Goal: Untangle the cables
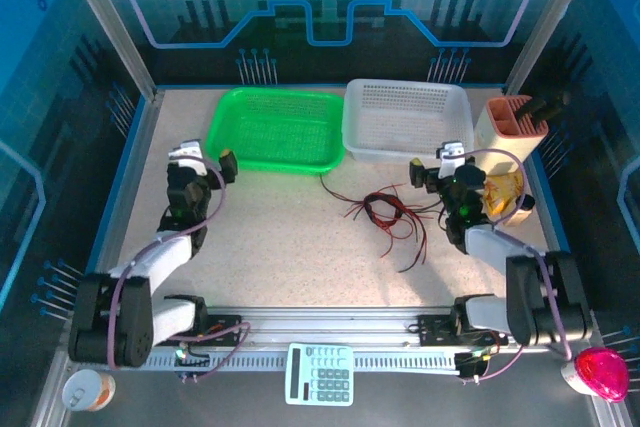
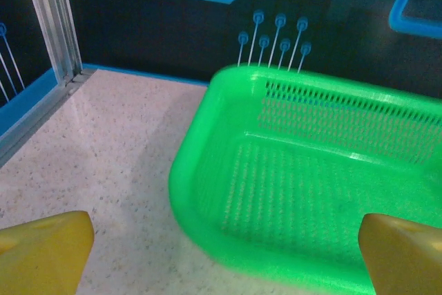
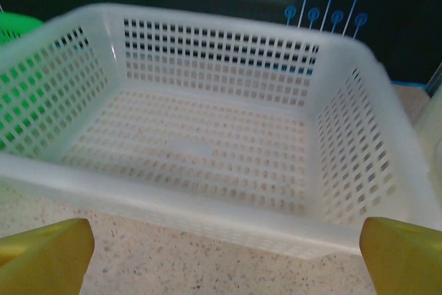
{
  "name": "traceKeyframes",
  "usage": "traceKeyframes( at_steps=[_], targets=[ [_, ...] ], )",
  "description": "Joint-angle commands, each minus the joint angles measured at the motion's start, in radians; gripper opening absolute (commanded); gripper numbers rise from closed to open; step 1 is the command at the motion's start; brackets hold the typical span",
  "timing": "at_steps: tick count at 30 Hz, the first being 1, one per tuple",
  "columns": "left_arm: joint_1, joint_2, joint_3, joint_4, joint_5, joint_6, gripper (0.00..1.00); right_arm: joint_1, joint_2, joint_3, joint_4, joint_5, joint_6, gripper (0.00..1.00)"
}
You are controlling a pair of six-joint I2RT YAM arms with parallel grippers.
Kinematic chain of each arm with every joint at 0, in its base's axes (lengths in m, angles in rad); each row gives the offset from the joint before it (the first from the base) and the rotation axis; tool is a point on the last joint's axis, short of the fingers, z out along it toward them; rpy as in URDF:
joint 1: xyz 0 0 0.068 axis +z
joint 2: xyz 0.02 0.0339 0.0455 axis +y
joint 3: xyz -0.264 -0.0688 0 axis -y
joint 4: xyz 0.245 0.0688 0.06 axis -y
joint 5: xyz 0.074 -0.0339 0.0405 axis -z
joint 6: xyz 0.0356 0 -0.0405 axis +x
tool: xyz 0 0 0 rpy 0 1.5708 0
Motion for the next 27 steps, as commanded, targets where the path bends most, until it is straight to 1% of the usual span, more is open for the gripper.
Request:
traceKeyframes(
  at_steps=[1,3,6,7,8,9,10,12,14,16,18,20,22,27],
  targets=[
    [0.006,-0.087,0.135,-0.305,-0.005,-0.116,0.99,0.018,-0.093,0.111,-0.241,0.06,0.101,1.0],
    [0.004,-0.115,0.197,-0.408,0.022,-0.145,0.99,0.006,-0.132,0.208,-0.429,0.027,0.209,1.0],
    [0.003,-0.11,0.289,-0.514,0.045,-0.155,0.99,-0.026,-0.166,0.323,-0.655,-0.051,0.515,1.0],
    [0.003,-0.092,0.331,-0.543,0.044,-0.149,0.99,-0.031,-0.165,0.352,-0.682,-0.099,0.558,1.0],
    [0.003,-0.066,0.371,-0.571,0.048,-0.139,0.99,-0.031,-0.157,0.37,-0.671,-0.191,0.558,1.0],
    [0.003,-0.04,0.407,-0.595,0.045,-0.13,0.99,-0.017,-0.149,0.387,-0.671,-0.24,0.556,1.0],
    [0.003,0.001,0.453,-0.628,0.035,-0.118,0.99,0.014,-0.141,0.411,-0.688,-0.245,0.55,1.0],
    [0.003,0.083,0.538,-0.688,-0.001,-0.106,0.99,0.102,-0.129,0.465,-0.743,-0.182,0.506,1.0],
    [0.003,0.179,0.616,-0.73,-0.042,-0.086,0.99,0.2,-0.098,0.544,-0.841,-0.083,0.452,1.0],
    [0.003,0.266,0.688,-0.759,-0.086,-0.07,0.99,0.275,-0.051,0.615,-0.923,-0.011,0.418,1.0],
    [0.003,0.356,0.763,-0.789,-0.13,-0.05,0.99,0.327,0.003,0.687,-0.994,0.048,0.407,1.0],
    [0.001,0.45,0.838,-0.82,-0.193,-0.038,0.99,0.361,0.055,0.748,-1.037,0.071,0.395,1.0],
    [0.001,0.531,0.904,-0.845,-0.234,-0.027,0.99,0.381,0.094,0.786,-1.043,0.09,0.39,1.0],
    [0.0,0.721,1.059,-0.915,-0.316,-0.013,0.99,0.39,0.196,0.882,-1.061,0.117,0.406,1.0]
  ],
)
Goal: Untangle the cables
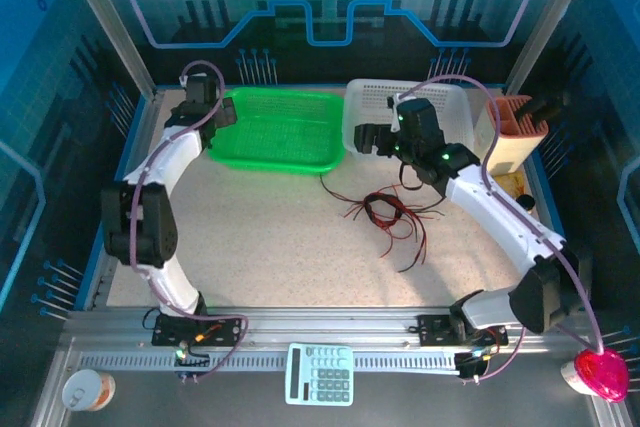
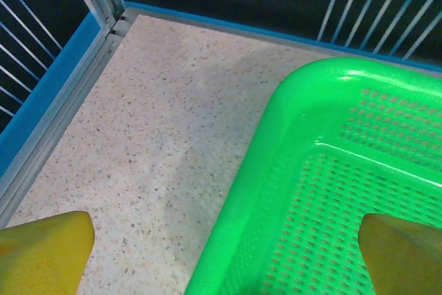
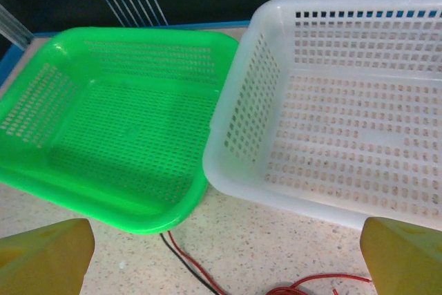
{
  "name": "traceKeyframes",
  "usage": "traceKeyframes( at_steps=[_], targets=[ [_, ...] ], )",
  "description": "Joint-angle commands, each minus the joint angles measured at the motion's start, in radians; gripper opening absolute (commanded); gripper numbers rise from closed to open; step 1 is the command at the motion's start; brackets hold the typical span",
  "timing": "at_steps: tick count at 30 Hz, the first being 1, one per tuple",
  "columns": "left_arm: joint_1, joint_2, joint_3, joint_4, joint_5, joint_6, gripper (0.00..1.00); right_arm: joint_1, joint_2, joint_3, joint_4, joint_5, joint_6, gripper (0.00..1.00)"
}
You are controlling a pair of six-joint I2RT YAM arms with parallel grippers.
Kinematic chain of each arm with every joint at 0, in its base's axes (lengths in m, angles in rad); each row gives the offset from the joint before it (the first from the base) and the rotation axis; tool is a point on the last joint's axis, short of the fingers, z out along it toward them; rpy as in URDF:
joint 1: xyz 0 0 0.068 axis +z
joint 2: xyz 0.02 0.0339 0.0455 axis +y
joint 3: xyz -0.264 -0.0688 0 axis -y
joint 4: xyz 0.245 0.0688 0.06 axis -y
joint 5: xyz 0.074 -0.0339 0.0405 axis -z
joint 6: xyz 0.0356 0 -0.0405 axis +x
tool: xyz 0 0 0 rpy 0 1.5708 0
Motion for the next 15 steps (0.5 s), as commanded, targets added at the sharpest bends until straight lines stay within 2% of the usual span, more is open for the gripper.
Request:
traceKeyframes(
  at_steps=[1,9,15],
  targets=[
    [-0.001,0.108,0.123,-0.105,-0.12,0.034,0.99,0.011,0.064,0.08,-0.063,0.073,-0.004,1.0],
    [-0.001,0.298,0.294,-0.184,-0.129,0.067,0.99,0.012,0.253,0.203,-0.054,0.105,-0.028,1.0],
    [0.02,0.451,0.5,-0.364,-0.244,0.058,0.99,0.002,0.362,0.28,-0.038,0.05,-0.044,1.0]
  ],
)
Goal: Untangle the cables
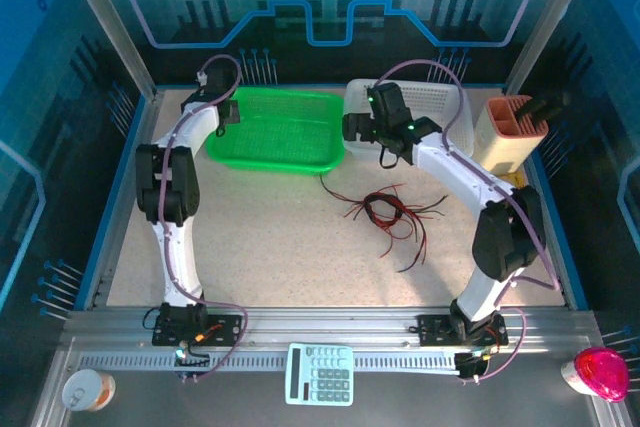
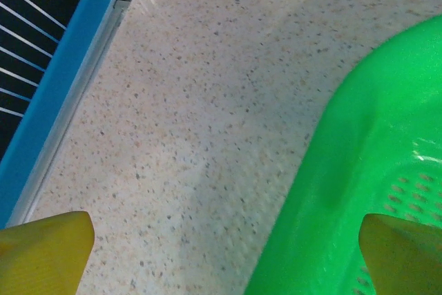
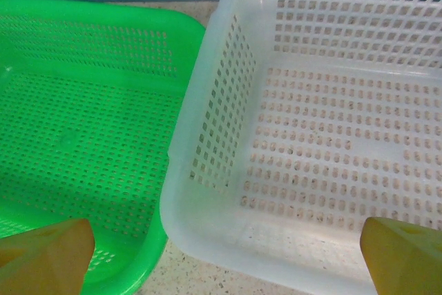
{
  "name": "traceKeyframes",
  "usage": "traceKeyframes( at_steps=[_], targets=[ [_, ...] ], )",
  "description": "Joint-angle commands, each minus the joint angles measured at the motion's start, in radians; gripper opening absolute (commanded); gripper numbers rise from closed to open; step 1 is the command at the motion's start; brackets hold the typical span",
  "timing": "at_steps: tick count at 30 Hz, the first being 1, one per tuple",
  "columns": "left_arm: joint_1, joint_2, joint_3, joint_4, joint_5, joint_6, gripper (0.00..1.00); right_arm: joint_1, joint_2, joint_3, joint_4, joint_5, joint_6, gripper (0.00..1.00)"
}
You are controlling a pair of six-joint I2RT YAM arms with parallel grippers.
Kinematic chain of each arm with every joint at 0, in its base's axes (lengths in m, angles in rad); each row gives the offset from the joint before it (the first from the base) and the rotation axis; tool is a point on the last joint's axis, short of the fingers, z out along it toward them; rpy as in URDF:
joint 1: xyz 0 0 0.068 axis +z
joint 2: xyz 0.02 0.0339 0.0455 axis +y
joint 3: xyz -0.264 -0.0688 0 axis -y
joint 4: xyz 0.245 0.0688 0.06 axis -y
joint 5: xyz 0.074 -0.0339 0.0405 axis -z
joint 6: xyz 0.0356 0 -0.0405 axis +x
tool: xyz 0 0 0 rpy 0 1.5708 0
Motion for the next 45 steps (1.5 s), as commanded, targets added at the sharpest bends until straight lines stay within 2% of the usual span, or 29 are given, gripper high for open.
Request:
traceKeyframes(
  at_steps=[1,6,10,16,20,24,27,30,35,39,45],
  targets=[
    [0.027,0.063,0.103,-0.149,-0.104,0.005,0.99,-0.002,0.045,0.068,-0.004,-0.035,-0.019,1.0],
    [0.085,0.082,0.13,-0.183,-0.163,-0.019,0.99,-0.025,0.129,0.131,-0.006,-0.069,-0.01,1.0],
    [0.161,0.083,0.142,-0.234,-0.13,-0.094,0.99,-0.037,0.201,0.185,-0.003,-0.107,0.011,1.0],
    [0.199,0.088,0.196,-0.224,-0.119,-0.049,0.99,-0.036,0.311,0.267,0.002,-0.159,0.033,1.0],
    [0.175,0.035,0.21,-0.195,-0.027,-0.035,0.99,-0.034,0.39,0.347,-0.026,-0.171,0.031,1.0],
    [0.115,-0.037,0.22,-0.19,0.05,-0.015,0.99,-0.028,0.459,0.426,-0.052,-0.213,0.032,1.0],
    [0.082,-0.114,0.203,-0.218,0.176,-0.073,0.99,-0.016,0.505,0.485,-0.069,-0.27,0.039,1.0],
    [0.078,-0.197,0.173,-0.285,0.334,-0.216,0.99,0.005,0.54,0.525,-0.072,-0.313,0.063,1.0],
    [0.078,-0.45,-0.137,-0.138,0.533,-0.407,0.99,0.044,0.562,0.543,-0.033,-0.364,0.115,1.0],
    [0.078,-0.608,-0.317,-0.07,0.61,-0.501,0.99,0.081,0.557,0.549,0.006,-0.434,0.144,1.0],
    [0.066,-0.809,-0.517,-0.023,0.68,-0.552,0.99,0.109,0.484,0.609,-0.038,-0.486,0.12,1.0]
  ],
)
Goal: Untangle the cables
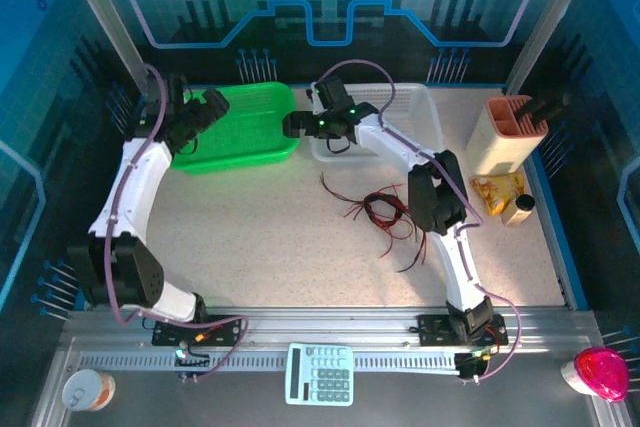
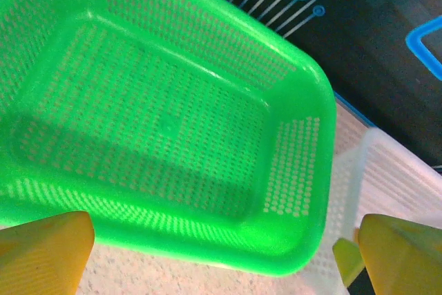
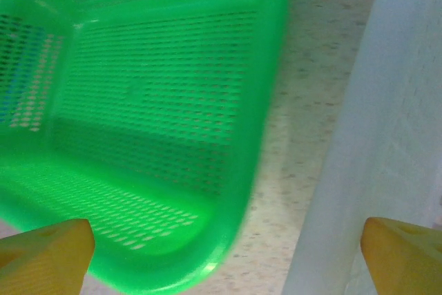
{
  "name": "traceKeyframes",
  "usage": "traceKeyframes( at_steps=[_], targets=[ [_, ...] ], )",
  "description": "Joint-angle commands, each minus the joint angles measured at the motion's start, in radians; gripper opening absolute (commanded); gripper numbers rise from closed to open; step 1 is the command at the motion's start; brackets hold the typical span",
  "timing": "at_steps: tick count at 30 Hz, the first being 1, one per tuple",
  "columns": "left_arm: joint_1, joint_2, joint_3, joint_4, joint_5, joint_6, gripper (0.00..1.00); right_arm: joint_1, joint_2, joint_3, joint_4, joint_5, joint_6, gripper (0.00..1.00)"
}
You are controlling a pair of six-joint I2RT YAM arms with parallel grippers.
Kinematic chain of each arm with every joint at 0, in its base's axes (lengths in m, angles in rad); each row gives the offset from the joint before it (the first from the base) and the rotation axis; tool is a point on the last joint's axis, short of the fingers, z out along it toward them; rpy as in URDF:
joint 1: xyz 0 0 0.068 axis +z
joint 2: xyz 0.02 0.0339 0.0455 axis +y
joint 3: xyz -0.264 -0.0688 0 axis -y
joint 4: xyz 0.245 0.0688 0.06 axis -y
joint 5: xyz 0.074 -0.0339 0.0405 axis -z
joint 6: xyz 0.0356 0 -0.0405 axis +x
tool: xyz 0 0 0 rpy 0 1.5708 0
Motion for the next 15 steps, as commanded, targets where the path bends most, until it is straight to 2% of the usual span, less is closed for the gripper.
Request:
traceKeyframes(
  at_steps=[1,6,9,11,15],
  targets=[
    [-0.012,-0.101,-0.082,0.042,0.086,-0.064,0.99,0.01,-0.093,0.051,-0.024,-0.05,-0.006,1.0],
    [-0.055,-0.222,-0.167,0.017,0.102,-0.047,0.99,-0.004,-0.296,-0.046,-0.064,0.002,-0.015,1.0],
    [-0.097,-0.283,-0.22,0.01,0.097,-0.042,0.99,-0.005,-0.437,-0.16,-0.09,0.088,0.008,1.0],
    [-0.129,-0.319,-0.263,0.015,0.085,-0.048,0.99,-0.01,-0.533,-0.266,-0.094,0.138,0.023,1.0],
    [-0.199,-0.353,-0.376,0.076,0.063,-0.089,0.99,-0.024,-0.757,-0.579,-0.017,0.124,0.031,1.0]
  ],
)
